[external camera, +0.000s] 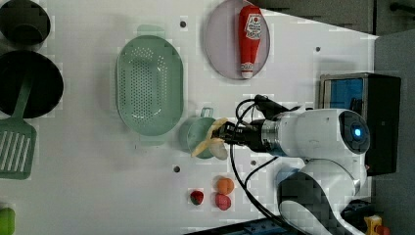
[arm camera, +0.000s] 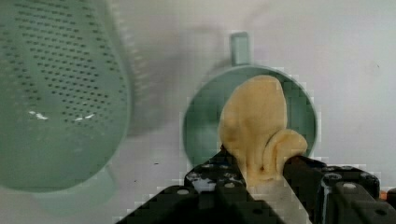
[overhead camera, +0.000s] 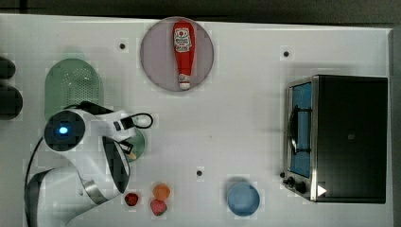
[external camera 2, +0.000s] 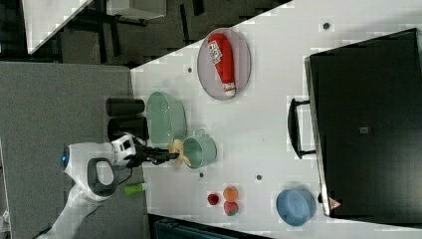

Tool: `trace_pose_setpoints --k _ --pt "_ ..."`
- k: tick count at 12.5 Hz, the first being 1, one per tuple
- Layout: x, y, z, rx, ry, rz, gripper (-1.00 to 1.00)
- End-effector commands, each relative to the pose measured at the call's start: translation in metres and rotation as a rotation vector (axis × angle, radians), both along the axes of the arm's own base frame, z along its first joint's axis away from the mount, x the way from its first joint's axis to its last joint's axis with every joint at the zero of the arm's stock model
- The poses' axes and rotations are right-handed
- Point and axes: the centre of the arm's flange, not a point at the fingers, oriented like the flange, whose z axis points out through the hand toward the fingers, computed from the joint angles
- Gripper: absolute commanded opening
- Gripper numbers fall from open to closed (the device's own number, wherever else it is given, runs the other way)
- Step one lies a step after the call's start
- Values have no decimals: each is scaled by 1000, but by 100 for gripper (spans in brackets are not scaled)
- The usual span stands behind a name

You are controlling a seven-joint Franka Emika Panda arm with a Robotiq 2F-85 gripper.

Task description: Pick Banana and place it in mug.

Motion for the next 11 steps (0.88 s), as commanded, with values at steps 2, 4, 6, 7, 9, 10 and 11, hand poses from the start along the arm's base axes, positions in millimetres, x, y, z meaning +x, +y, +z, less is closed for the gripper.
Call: trace_pose_setpoints --k 2,4,6,7,9,10,11 --pt "1 -5 16 6 -71 -37 45" --pt "2 -6 20 9 -82 -39 96" --pt "10 -7 32 21 -116 -51 100" --pt "17 -13 45 25 -140 -79 100" --pt "36 -37 86 25 -192 -142 100" --pt "44 -53 112 18 -208 -174 100" --pt "51 -73 139 5 -207 -211 100"
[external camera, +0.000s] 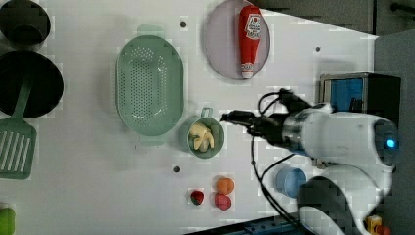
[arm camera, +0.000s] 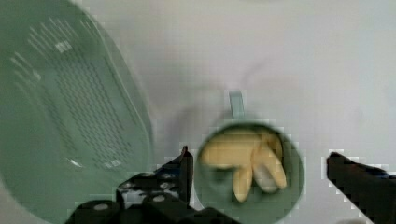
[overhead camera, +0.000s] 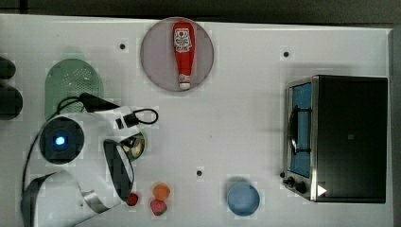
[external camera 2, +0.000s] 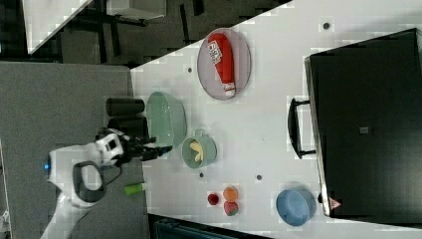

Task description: Pick Banana and place it in mug.

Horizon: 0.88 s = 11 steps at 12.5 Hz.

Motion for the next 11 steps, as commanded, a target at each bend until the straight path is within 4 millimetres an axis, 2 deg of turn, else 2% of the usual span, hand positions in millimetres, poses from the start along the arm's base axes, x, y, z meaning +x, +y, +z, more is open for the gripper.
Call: trace_pose_setpoints --k 1,2,3,6,8,11 --pt "37 -74 94 17 -41 -207 100" --pt "40 -105 132 9 -28 -262 100" --pt "41 -129 157 2 -13 -304 100" --pt "37 -201 213 -11 30 -422 100" --pt "33 -235 241 -18 43 -478 100" --pt "25 -260 259 -31 77 -521 100"
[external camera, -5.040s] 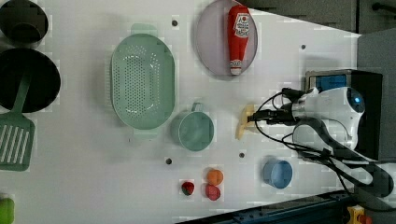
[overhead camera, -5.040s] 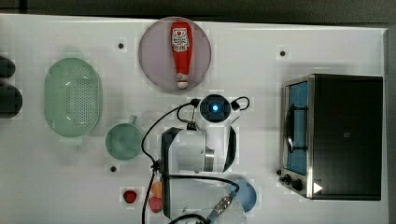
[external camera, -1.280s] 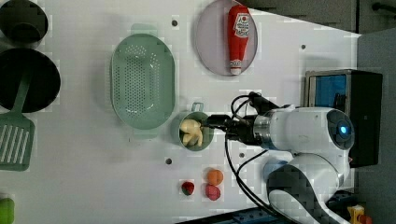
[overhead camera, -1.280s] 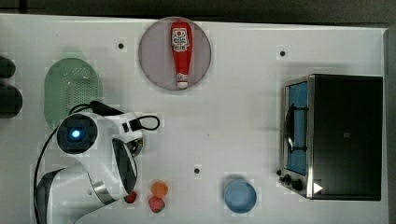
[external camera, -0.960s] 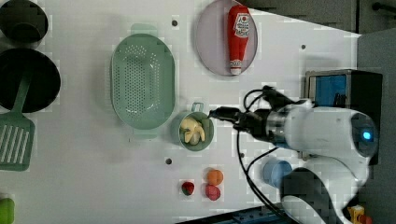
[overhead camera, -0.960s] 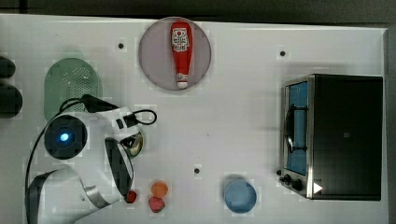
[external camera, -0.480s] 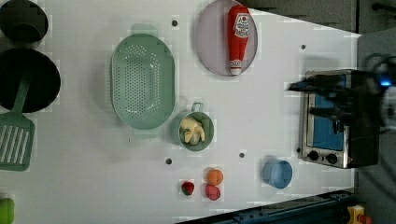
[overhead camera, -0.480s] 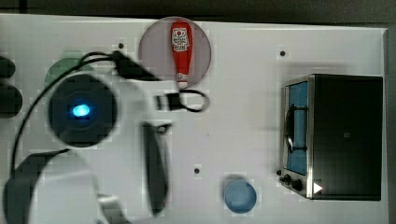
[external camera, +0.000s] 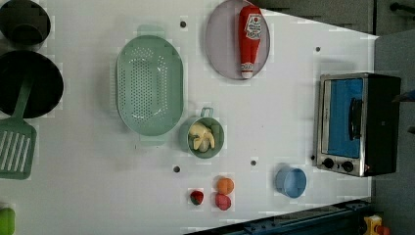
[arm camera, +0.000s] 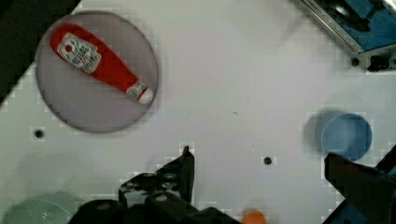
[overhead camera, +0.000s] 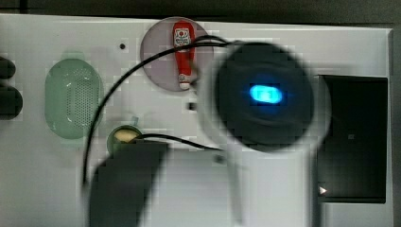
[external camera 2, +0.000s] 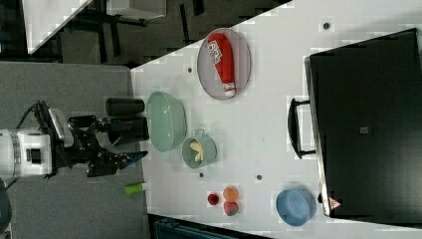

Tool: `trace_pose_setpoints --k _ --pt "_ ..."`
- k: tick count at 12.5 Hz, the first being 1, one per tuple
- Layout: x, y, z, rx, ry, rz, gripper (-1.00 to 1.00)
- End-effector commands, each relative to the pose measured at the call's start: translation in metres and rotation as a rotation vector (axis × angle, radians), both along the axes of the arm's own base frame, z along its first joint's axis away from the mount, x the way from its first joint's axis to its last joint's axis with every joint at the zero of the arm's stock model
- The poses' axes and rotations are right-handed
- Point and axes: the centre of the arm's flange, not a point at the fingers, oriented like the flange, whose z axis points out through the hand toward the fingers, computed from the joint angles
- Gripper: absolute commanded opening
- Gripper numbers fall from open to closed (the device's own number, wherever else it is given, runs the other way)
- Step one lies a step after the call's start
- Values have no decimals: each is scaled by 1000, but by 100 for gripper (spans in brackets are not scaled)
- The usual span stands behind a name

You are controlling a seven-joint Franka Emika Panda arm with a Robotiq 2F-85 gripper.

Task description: Pick Banana and place it in mug.

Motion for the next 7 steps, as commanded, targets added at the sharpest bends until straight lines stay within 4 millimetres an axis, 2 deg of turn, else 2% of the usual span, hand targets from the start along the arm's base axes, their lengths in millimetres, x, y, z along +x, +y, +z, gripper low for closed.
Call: trace_pose_setpoints --k 1,7 --pt "-3 0 12 6 7 -21 100" --pt "3 -1 4 5 2 -22 100"
